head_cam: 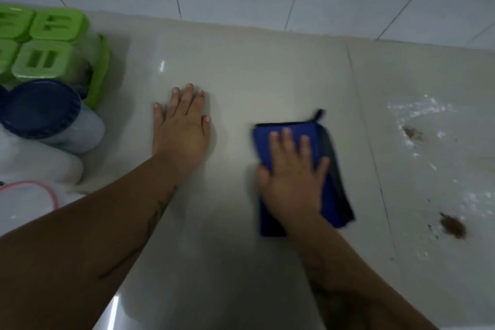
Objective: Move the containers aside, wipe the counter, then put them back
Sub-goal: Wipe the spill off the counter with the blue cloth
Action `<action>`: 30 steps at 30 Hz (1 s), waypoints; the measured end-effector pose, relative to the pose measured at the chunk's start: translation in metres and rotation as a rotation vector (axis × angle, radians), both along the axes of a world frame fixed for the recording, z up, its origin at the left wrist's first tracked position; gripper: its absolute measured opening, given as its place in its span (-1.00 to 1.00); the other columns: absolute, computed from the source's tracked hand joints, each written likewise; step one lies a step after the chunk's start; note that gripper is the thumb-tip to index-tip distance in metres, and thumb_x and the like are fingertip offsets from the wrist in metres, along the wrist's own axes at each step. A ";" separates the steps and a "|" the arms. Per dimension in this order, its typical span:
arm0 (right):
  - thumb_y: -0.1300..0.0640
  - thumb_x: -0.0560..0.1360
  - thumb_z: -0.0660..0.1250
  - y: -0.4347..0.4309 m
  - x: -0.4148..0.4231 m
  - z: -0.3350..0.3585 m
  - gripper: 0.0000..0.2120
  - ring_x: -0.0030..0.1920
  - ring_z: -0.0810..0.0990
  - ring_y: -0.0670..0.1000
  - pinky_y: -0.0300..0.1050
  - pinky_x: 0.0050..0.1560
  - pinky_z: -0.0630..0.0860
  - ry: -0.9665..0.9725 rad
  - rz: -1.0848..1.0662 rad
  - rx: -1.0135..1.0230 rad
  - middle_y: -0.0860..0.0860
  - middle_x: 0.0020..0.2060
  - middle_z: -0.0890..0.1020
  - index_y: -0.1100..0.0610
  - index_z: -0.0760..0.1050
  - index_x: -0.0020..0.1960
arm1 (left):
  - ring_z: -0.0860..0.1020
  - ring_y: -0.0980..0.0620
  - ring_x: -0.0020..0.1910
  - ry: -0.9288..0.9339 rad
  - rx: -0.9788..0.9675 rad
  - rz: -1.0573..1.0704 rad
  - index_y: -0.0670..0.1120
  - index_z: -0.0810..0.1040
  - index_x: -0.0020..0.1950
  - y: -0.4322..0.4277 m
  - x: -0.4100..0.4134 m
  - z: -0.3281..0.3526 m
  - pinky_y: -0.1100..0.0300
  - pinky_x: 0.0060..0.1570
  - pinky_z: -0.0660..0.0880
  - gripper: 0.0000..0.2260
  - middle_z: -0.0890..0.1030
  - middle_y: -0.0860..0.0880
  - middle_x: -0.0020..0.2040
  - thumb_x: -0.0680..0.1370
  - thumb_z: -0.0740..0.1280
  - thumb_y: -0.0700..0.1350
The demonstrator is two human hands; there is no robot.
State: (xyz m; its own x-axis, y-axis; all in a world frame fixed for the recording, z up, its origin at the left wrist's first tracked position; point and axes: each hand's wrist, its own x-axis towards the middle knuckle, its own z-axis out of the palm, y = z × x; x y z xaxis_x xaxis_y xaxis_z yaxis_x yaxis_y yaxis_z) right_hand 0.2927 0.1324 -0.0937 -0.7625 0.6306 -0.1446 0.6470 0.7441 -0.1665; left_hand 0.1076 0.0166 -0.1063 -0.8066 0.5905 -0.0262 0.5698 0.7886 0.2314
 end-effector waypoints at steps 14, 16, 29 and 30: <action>0.02 0.54 0.08 0.067 0.122 0.000 -0.44 0.52 0.10 0.20 0.40 0.40 0.03 -0.017 0.032 -0.053 0.01 0.53 0.19 0.02 0.17 0.53 | 0.11 -0.12 0.53 -0.016 0.018 -0.288 -0.07 0.24 0.52 -0.066 0.108 0.003 -0.15 0.44 0.02 -0.51 0.20 -0.06 0.55 0.58 -0.02 -0.01; -0.01 0.43 0.09 -0.002 0.141 0.002 -0.39 0.46 0.26 0.25 0.47 0.31 0.18 -0.034 0.184 -0.016 0.04 0.47 0.33 0.05 0.28 0.48 | 0.13 -0.12 0.53 -0.033 0.022 -0.306 -0.07 0.25 0.51 -0.069 0.120 0.003 -0.16 0.43 0.04 -0.50 0.22 -0.06 0.54 0.58 -0.03 -0.01; 0.03 0.62 0.03 0.157 0.067 0.018 -0.50 0.55 0.01 0.02 0.34 0.44 -0.05 -0.103 0.268 -0.097 -0.15 0.55 0.08 -0.08 0.08 0.54 | -0.01 -0.07 0.56 -0.062 0.130 -0.068 -0.05 0.16 0.55 0.006 0.196 0.005 -0.14 0.47 -0.10 -0.51 0.13 -0.04 0.57 0.62 -0.03 0.02; 0.04 0.63 0.02 0.191 0.084 0.023 -0.52 0.55 0.04 0.03 0.31 0.46 0.00 -0.124 0.262 -0.106 -0.13 0.55 0.10 -0.07 0.11 0.54 | -0.02 -0.06 0.56 -0.059 0.136 -0.066 -0.04 0.15 0.55 0.025 0.206 0.005 -0.13 0.47 -0.11 -0.52 0.12 -0.03 0.57 0.63 -0.02 0.02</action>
